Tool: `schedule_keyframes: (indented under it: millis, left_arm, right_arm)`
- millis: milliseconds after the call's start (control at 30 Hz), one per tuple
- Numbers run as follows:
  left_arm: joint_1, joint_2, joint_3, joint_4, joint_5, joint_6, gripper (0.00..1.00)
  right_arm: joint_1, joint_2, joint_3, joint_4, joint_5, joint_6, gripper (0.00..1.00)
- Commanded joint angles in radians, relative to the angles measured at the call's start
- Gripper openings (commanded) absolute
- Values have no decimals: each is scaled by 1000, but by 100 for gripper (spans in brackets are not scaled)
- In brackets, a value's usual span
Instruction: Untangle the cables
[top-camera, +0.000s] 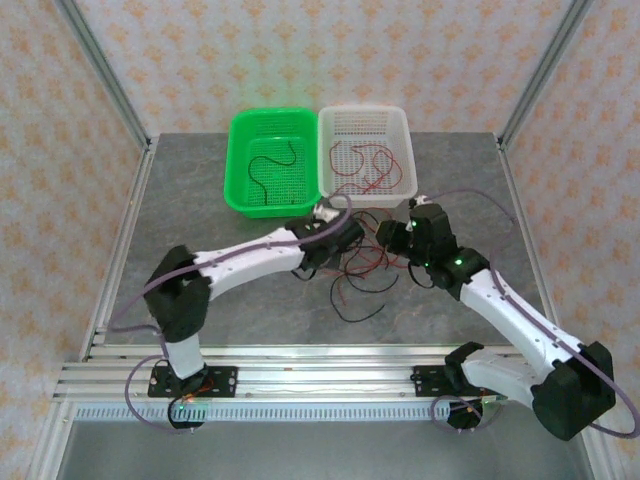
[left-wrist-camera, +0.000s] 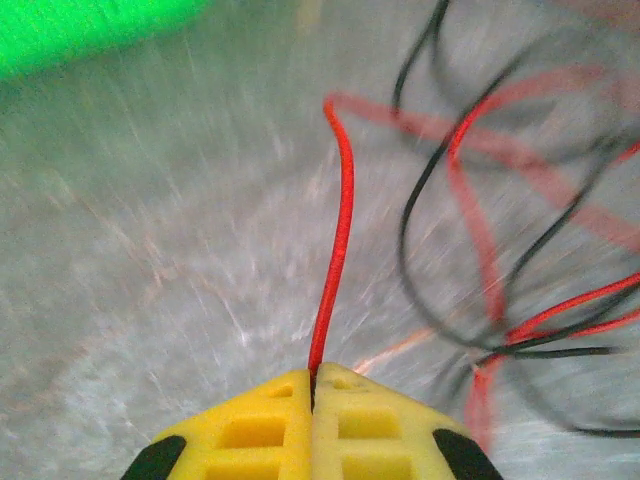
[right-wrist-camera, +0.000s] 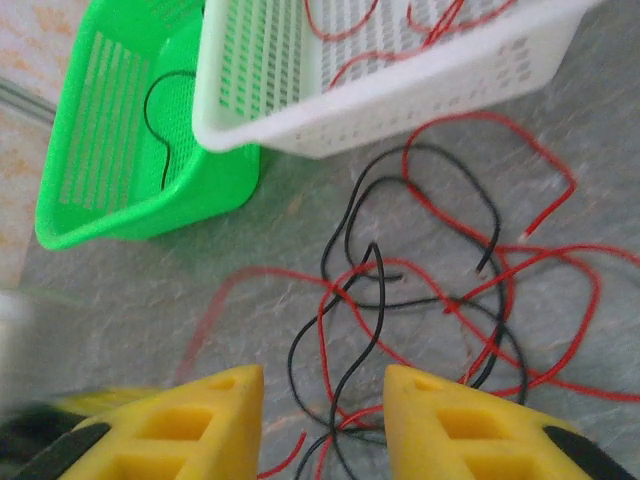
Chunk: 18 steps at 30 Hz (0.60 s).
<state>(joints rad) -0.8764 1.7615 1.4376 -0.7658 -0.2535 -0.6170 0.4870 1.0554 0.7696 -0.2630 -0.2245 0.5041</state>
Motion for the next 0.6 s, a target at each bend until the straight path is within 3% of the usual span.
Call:
schedule_keyframes:
  millis: [0, 367, 567]
  left_arm:
    - [-2, -106, 128, -99, -120, 25, 0]
    - [-26, -229, 221, -5, -69, 116, 0]
    - [-29, -266, 173, -17, -73, 105, 0]
  right_arm:
    - [-4, 34, -27, 114, -84, 57, 36]
    - [-4, 259, -52, 470, -272, 191, 42]
    - [-1, 354, 21, 412, -212, 231, 43]
